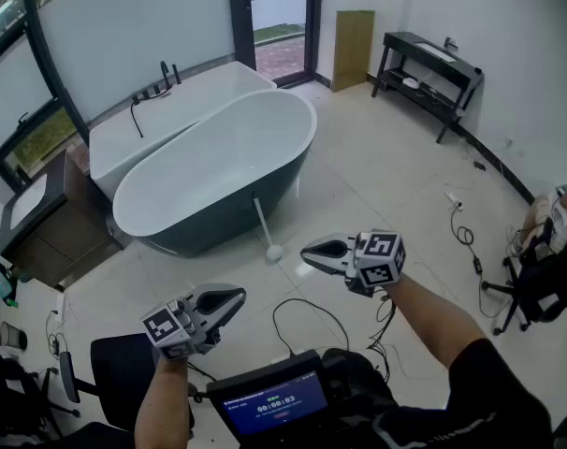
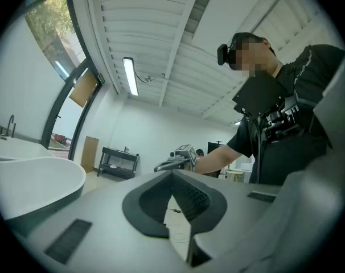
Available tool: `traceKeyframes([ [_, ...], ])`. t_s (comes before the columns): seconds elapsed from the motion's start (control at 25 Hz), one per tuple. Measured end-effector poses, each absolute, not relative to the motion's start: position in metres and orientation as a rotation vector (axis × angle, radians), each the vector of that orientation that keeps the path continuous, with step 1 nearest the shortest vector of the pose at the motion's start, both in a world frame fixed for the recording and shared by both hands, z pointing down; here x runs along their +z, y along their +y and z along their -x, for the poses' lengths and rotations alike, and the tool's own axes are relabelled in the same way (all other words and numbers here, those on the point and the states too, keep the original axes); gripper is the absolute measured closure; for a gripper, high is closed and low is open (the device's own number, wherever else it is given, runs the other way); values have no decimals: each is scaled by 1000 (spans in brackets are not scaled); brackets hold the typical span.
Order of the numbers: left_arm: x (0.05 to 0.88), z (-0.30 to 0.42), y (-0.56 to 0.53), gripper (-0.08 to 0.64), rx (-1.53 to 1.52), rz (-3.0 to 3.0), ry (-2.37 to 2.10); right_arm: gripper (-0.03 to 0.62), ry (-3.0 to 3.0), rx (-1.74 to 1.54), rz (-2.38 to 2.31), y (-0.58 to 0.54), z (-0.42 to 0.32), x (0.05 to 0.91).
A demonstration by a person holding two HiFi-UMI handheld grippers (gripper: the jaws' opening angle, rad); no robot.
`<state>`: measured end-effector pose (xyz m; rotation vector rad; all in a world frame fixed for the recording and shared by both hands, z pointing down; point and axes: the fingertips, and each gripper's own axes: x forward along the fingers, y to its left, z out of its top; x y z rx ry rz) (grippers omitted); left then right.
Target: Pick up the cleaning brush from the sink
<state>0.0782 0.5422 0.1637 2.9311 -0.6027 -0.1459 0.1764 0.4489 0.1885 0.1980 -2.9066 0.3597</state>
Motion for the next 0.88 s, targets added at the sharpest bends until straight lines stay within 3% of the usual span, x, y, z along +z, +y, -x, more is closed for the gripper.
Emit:
traceKeyframes([
  [0.04, 167, -72, 529, 565, -145, -2923, -623, 599, -2904, 373, -211, 434, -171, 194],
  [0.08, 171, -65, 514, 541, -144, -2915, -639, 528, -2901, 386, -225, 418, -165, 199],
  [0.28, 199, -42, 397, 532, -126, -2874, -672, 501, -2866, 428, -287, 283, -139, 242],
  [0.32, 207, -38, 365, 532, -124, -2864, -698, 444, -2856, 436, -293, 248, -136, 255],
  [0.36, 215, -32, 329, 521, -125, -2851, -729, 414, -2847, 442, -299, 210, -132, 270],
  [0.44, 235, -23, 252, 462, -124, -2813, -798, 414, -2828, 456, -308, 128, -124, 303],
  [0.56, 266, -11, 129, 426, -124, -2721, -892, 299, -2784, 497, -300, -5, -112, 363],
  [0.8, 354, 49, -75, 409, -109, -2699, -998, 298, -2668, 550, -310, -222, -53, 510],
  [0.88, 407, 76, -120, 402, -81, -2679, -1011, 236, -2627, 577, -329, -270, -27, 574],
])
